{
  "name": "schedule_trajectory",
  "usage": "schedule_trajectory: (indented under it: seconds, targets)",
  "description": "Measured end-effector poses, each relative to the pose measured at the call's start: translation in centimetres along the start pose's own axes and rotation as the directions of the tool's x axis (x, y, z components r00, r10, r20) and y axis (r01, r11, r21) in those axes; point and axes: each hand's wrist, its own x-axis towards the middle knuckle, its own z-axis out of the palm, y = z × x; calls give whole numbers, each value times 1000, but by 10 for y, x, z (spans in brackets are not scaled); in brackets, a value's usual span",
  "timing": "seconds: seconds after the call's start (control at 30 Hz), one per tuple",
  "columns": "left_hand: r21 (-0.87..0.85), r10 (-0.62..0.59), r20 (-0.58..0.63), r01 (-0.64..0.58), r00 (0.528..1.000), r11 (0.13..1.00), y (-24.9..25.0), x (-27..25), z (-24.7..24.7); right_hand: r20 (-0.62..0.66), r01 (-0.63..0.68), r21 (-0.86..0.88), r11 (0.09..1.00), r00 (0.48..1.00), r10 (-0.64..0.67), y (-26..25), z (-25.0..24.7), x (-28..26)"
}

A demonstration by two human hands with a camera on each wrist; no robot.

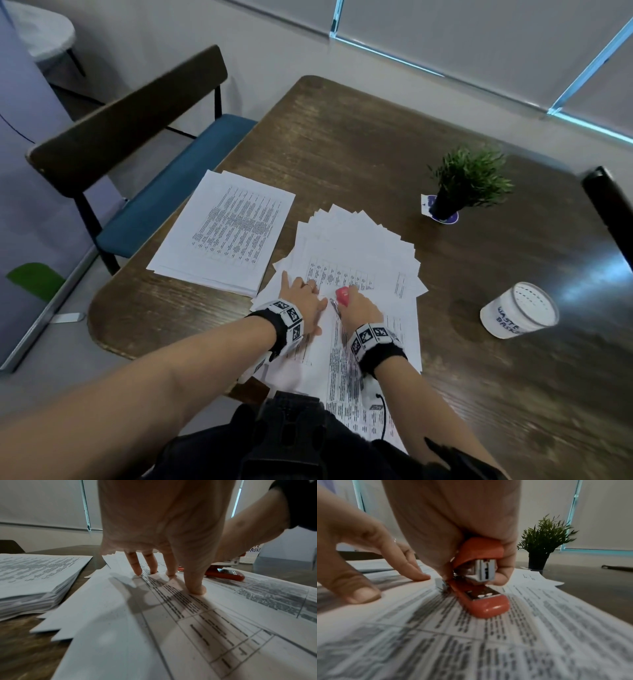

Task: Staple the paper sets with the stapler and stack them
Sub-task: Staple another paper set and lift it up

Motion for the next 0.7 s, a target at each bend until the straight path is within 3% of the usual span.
schedule_trajectory:
  seconds: [0.13, 0.53, 0.7]
  targets:
    - [-24, -16, 12, 17, 1000, 1000, 0, 0, -4, -1, 59, -58, 997, 998, -59, 3, -2, 5]
    - [-47, -48, 32, 49, 998, 998, 3, 1, -9, -35, -200, 168, 965, 977, 208, -19, 13, -1]
    - [-62, -45, 23, 46, 999, 997, 2, 4, -5, -65, -187, 178, 966, 977, 201, -20, 15, 4]
